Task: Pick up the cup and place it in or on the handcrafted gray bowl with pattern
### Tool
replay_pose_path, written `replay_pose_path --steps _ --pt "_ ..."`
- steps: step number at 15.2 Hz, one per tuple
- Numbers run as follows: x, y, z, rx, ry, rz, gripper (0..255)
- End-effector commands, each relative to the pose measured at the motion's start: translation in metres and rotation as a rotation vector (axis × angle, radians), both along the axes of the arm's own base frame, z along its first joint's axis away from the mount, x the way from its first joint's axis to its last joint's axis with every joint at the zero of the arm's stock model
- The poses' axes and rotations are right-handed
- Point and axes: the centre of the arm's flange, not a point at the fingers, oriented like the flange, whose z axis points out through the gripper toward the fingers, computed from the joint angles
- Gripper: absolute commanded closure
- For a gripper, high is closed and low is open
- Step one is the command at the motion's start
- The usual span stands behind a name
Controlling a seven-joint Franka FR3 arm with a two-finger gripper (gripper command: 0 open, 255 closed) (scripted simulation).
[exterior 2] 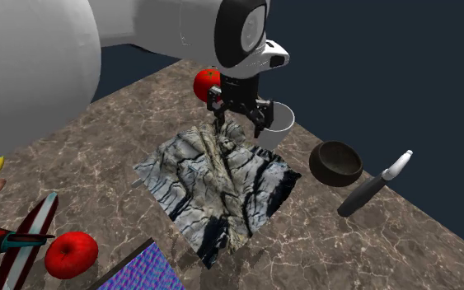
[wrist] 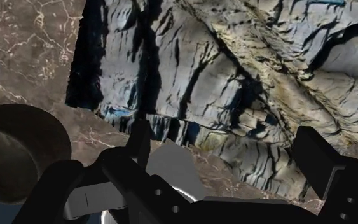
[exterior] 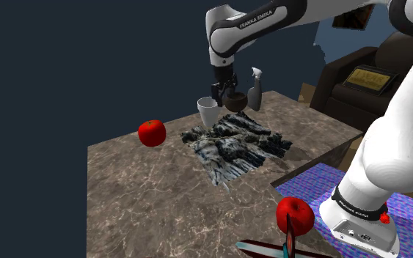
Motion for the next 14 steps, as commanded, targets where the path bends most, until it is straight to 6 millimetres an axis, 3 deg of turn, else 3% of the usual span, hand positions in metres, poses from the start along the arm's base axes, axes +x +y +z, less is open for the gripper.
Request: replay_pose_path --steps 1,9,10,14 --pt "0.025 0.001 -0.009 -0.001 -0.005 0.011 0" --pt "0.122 0.004 -0.043 -0.003 -0.023 0.054 0" --pt "0.129 0.004 -0.045 -0.004 -0.025 0.058 0" --pt "0.128 0.003 -0.066 -0.004 -0.025 0.058 0"
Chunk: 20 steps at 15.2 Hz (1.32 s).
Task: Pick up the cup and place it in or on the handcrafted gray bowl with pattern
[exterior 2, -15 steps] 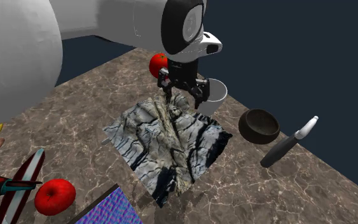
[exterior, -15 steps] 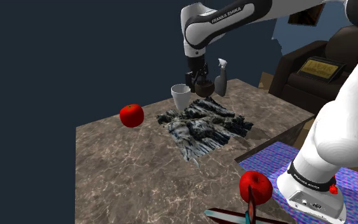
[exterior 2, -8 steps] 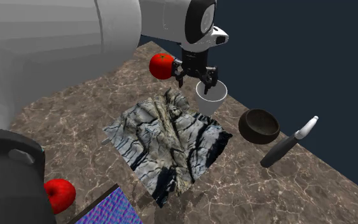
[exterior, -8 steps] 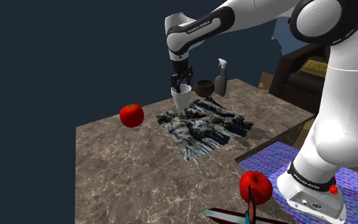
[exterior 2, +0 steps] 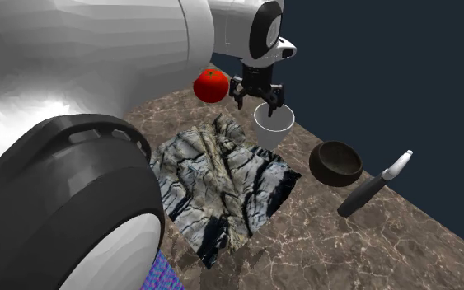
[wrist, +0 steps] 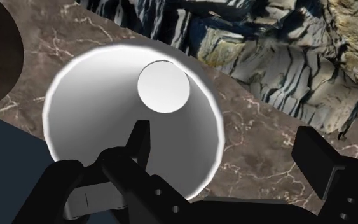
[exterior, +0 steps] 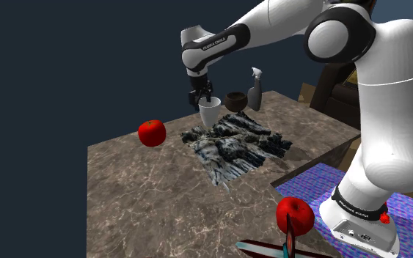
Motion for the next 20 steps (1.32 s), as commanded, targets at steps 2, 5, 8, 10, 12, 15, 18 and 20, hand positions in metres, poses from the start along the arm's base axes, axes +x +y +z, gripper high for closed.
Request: replay_pose_path --steps 2,5,8,10,12,15,18,20 --pt "0.001 -0.002 -0.016 0.0 -0.001 0.001 0" --pt "0.0 -0.002 -0.025 0.0 -0.001 0.001 0" --pt "0.0 -0.002 -0.025 0.0 -0.001 0.001 0" --pt "0.0 -0.002 -0.025 0.0 -0.001 0.001 0" --pt "0.0 -0.002 -0.025 0.0 -0.001 0.001 255" --pt "0.0 -0.002 -0.025 0.0 -0.001 0.001 255" --pt "0.0 -0.002 -0.025 0.0 -0.001 0.001 255" --pt "0.0 -0.003 -0.025 0.0 -0.001 0.001 255"
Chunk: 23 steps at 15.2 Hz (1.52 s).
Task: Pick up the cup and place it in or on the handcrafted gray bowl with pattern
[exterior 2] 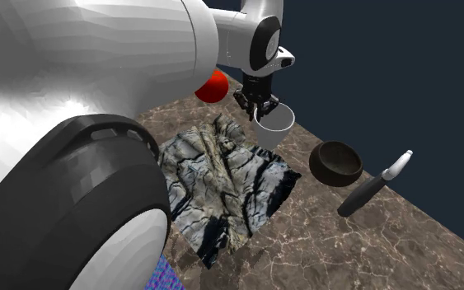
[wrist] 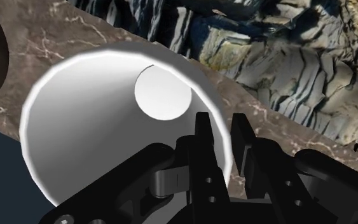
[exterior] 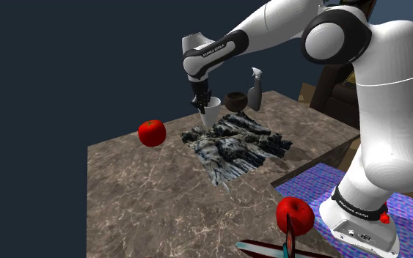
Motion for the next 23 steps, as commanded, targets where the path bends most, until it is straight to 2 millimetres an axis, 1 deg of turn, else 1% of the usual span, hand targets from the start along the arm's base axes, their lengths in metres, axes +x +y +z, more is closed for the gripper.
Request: replay_pose_path --steps 1,23 --pt "0.0 0.0 -0.001 0.0 0.001 0.0 255" --pt "0.0 0.0 0.115 0.0 0.001 0.0 255"
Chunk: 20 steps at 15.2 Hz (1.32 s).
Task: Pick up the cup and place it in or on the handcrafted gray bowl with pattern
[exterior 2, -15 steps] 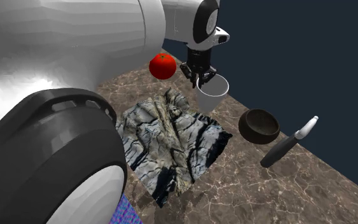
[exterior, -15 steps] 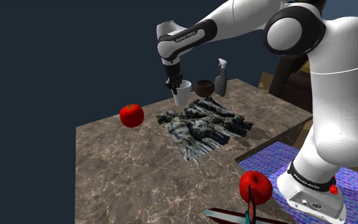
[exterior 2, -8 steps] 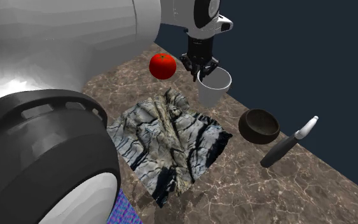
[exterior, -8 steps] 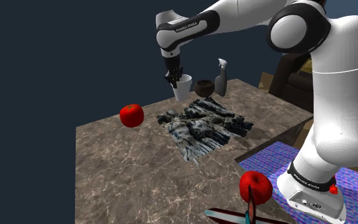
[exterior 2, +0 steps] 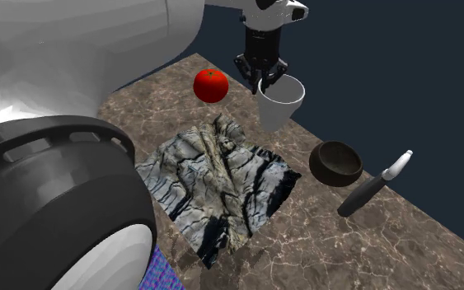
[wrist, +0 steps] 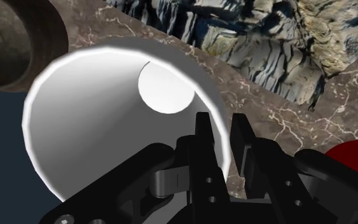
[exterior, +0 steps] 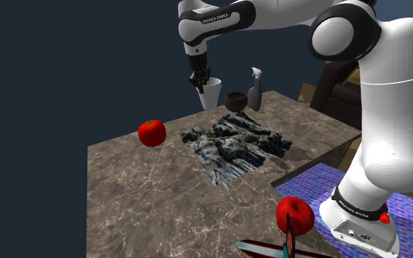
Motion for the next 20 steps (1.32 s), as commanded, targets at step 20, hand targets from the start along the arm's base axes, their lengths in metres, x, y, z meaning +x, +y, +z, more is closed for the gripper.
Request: replay_pose_path --steps 20 --pt "-0.021 -0.113 0.09 0.0 0.0 0.0 255"
